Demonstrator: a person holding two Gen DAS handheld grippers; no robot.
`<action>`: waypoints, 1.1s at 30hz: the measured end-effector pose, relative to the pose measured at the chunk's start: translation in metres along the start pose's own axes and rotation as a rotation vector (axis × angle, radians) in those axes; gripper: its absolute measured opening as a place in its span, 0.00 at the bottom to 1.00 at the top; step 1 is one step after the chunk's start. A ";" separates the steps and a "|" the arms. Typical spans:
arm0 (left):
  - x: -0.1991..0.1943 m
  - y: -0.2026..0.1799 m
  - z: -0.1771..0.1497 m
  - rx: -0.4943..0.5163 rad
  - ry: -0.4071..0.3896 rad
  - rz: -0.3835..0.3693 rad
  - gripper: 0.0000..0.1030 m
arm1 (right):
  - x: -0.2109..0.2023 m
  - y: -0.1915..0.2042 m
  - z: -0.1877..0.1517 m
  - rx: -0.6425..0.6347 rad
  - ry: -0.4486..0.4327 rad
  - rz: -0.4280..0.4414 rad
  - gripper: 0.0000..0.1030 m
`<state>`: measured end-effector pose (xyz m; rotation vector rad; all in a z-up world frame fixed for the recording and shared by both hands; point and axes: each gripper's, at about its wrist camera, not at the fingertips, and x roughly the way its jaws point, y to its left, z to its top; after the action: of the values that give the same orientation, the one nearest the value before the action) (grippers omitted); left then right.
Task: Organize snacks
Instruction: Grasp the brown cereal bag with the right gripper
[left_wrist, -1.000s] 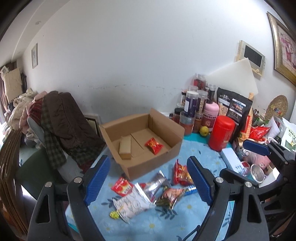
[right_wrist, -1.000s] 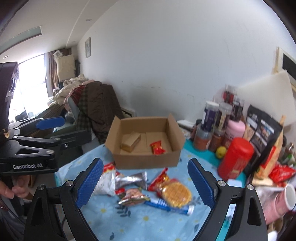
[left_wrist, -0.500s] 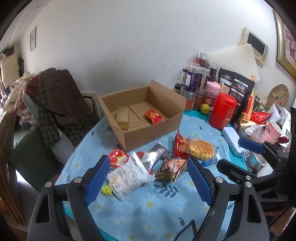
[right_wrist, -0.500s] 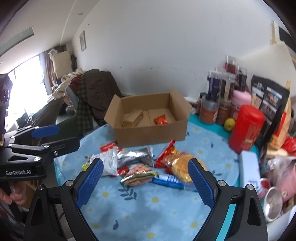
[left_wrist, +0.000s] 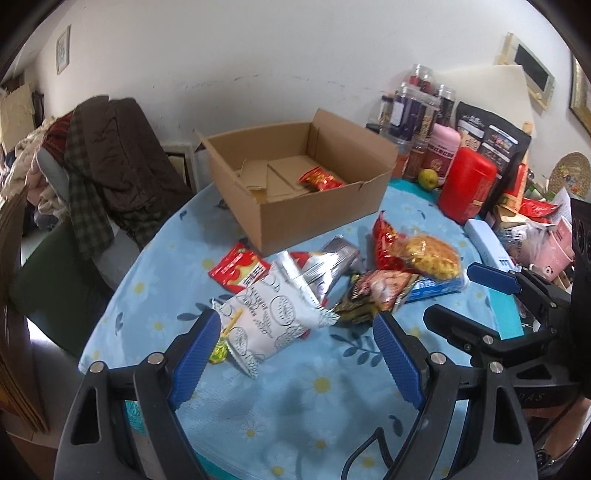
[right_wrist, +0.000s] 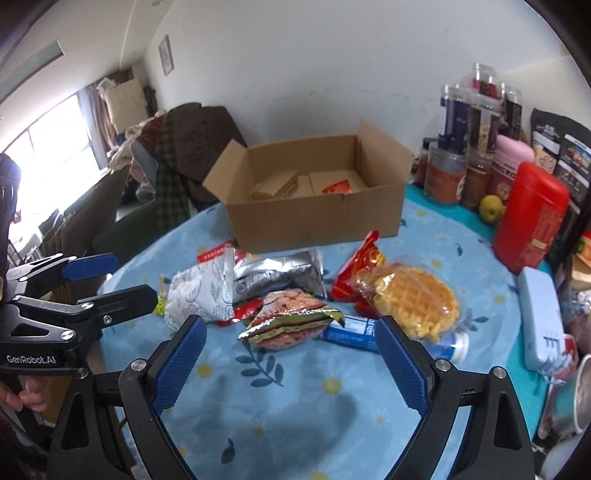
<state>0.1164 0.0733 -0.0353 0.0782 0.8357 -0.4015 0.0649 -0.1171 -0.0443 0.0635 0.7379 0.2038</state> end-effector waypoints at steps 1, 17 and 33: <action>0.005 0.004 0.000 -0.013 0.011 -0.004 0.83 | 0.005 0.000 0.001 -0.002 0.009 0.001 0.91; 0.066 0.040 0.014 -0.133 0.138 -0.031 0.83 | 0.077 -0.002 0.023 -0.097 0.166 0.004 0.81; 0.103 0.039 0.013 -0.167 0.247 -0.035 0.83 | 0.067 -0.016 -0.019 -0.068 0.249 -0.004 0.51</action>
<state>0.2020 0.0743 -0.1060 -0.0428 1.1129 -0.3580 0.1025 -0.1193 -0.1045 -0.0289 0.9781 0.2359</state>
